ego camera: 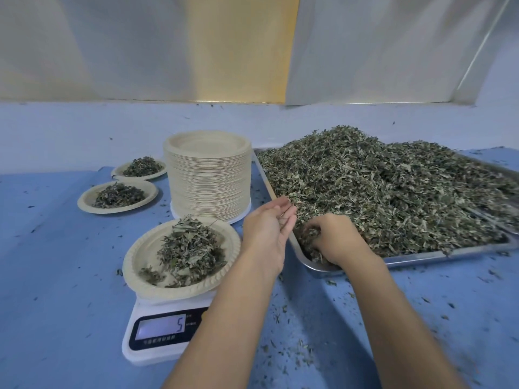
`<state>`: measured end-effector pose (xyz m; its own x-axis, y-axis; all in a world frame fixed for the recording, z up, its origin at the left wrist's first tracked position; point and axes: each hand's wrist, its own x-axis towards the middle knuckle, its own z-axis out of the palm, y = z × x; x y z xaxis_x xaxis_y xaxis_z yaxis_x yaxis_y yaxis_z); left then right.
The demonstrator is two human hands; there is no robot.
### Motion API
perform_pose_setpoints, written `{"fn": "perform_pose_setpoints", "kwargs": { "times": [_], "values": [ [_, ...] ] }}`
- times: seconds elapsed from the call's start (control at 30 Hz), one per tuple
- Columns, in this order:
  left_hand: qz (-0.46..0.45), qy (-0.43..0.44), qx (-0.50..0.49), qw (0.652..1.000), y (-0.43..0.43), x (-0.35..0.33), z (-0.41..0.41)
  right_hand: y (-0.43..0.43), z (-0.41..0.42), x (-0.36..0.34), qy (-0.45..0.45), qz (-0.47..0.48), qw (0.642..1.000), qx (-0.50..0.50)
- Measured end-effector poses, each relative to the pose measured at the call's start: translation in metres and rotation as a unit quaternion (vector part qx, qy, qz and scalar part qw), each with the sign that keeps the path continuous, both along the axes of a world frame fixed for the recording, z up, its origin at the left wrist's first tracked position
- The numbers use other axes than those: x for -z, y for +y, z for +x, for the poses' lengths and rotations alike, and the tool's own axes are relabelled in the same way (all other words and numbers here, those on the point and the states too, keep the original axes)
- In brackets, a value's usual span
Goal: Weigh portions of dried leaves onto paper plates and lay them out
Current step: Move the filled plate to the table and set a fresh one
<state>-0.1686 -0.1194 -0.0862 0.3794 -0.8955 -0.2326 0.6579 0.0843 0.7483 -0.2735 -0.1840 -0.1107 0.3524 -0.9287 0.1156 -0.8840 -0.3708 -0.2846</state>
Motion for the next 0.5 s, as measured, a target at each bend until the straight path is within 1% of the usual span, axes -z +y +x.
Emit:
{"fn": "perform_pose_setpoints", "kwargs": {
  "times": [0.1, 0.23, 0.27, 0.3, 0.37, 0.4, 0.43, 0.5],
  "values": [
    [0.014, 0.014, -0.022, 1.000, -0.001, 0.002, -0.001, -0.003, -0.003, -0.001, -0.119, -0.031, 0.991, 0.058],
    [0.026, 0.066, -0.015, 0.997, -0.001, 0.001, -0.002, -0.005, -0.002, -0.005, -0.304, -0.018, 0.949, 0.079],
    [0.026, 0.082, -0.013, 0.996, -0.001, 0.001, -0.002, -0.003, -0.001, -0.006, -0.355, -0.006, 0.932, 0.080],
    [0.024, 0.093, -0.014, 0.995, -0.002, 0.000, -0.002, -0.001, 0.001, -0.009, -0.415, 0.017, 0.906, 0.076],
    [0.014, 0.109, -0.014, 0.994, -0.001, -0.001, 0.000, 0.007, 0.006, -0.017, -0.537, 0.086, 0.838, 0.045],
    [0.006, 0.115, -0.010, 0.993, -0.001, -0.002, 0.001, 0.012, 0.009, -0.023, -0.580, 0.112, 0.806, 0.020],
    [-0.003, 0.121, -0.004, 0.993, 0.000, -0.003, 0.003, 0.016, 0.013, -0.028, -0.611, 0.129, 0.781, -0.003],
    [-0.001, 0.121, -0.001, 0.993, 0.001, -0.006, 0.008, 0.024, 0.022, -0.037, -0.640, 0.143, 0.753, -0.045]
  ]
}}
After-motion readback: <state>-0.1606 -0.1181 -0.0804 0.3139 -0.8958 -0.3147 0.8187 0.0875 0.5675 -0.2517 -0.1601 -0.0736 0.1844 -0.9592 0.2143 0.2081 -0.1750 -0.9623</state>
